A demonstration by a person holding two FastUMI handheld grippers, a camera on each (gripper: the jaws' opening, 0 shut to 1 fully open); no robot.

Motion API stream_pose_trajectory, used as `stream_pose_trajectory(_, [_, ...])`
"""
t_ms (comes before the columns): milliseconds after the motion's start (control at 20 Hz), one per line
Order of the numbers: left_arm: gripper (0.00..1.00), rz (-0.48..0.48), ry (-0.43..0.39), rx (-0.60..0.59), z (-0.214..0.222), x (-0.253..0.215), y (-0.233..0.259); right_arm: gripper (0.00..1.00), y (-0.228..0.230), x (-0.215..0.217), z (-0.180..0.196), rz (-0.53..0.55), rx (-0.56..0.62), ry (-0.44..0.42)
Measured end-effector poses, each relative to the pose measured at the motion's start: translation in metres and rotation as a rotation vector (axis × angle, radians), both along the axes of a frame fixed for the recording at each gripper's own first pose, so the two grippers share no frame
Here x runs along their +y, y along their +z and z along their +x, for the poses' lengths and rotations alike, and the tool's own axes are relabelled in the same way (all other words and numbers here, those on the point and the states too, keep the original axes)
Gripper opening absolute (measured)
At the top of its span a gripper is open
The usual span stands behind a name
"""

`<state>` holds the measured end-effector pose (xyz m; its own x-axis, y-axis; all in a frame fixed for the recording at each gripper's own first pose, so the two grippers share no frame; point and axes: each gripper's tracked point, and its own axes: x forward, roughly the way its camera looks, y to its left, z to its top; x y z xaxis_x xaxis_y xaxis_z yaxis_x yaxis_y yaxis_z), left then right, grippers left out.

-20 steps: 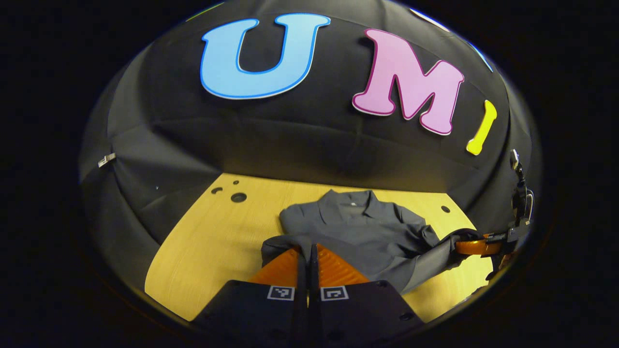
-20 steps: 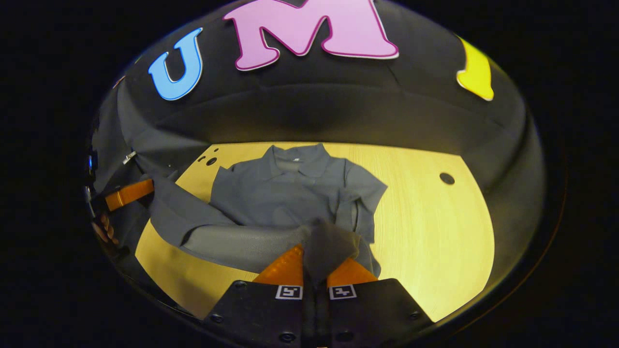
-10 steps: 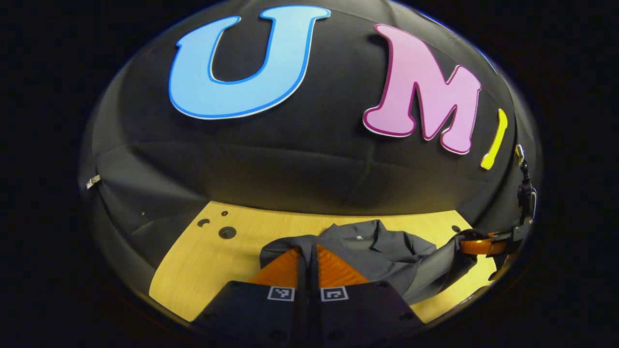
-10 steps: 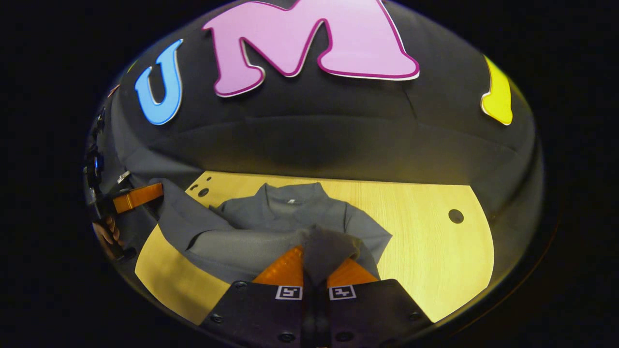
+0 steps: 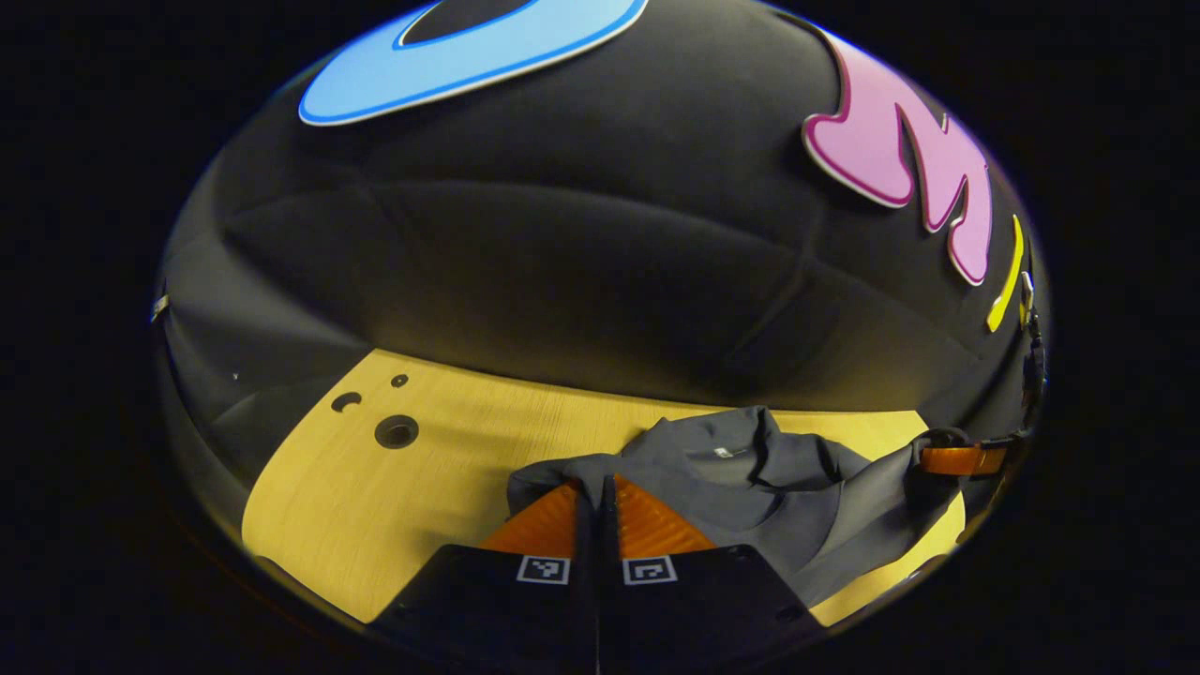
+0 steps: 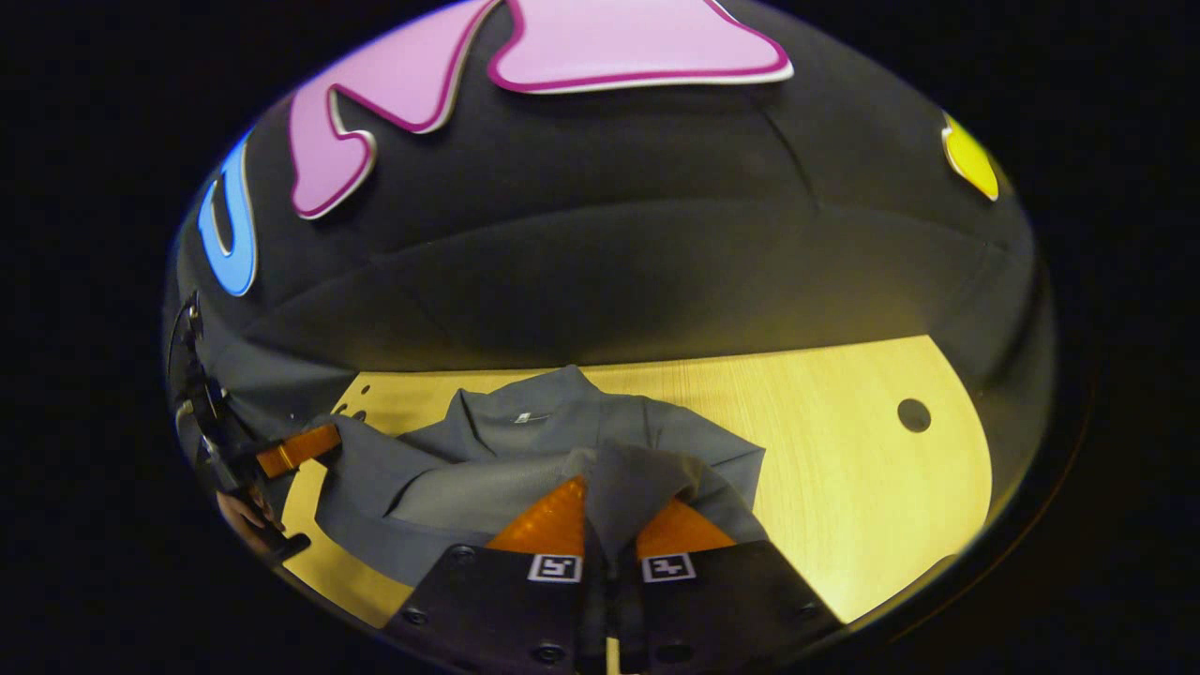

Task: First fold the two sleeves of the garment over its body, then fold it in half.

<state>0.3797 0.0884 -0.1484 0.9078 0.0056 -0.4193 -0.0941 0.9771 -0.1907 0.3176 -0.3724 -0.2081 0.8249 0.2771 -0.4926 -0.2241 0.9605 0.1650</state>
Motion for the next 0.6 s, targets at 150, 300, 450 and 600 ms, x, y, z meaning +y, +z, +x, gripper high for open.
stream_pose_trajectory(150, [0.18, 0.02, 0.026, 0.015, 0.0, 0.004, -0.008, 0.28, -0.017, -0.003, 0.002, 0.011, 0.041, -0.007])
stream_pose_trajectory(300, [0.47, 0.033, 0.003, -0.022, -0.005, 0.003, 0.012, 0.67, -0.016, -0.008, 0.003, -0.024, 0.021, -0.012])
stream_pose_trajectory(450, [0.67, 0.033, 0.007, -0.078, -0.015, 0.008, 0.039, 0.7, 0.004, -0.011, -0.008, -0.01, -0.004, -0.014])
stream_pose_trajectory(600, [0.8, 0.041, 0.012, -0.108, -0.039, 0.011, 0.065, 0.98, 0.023, -0.02, -0.024, -0.013, -0.048, -0.03])
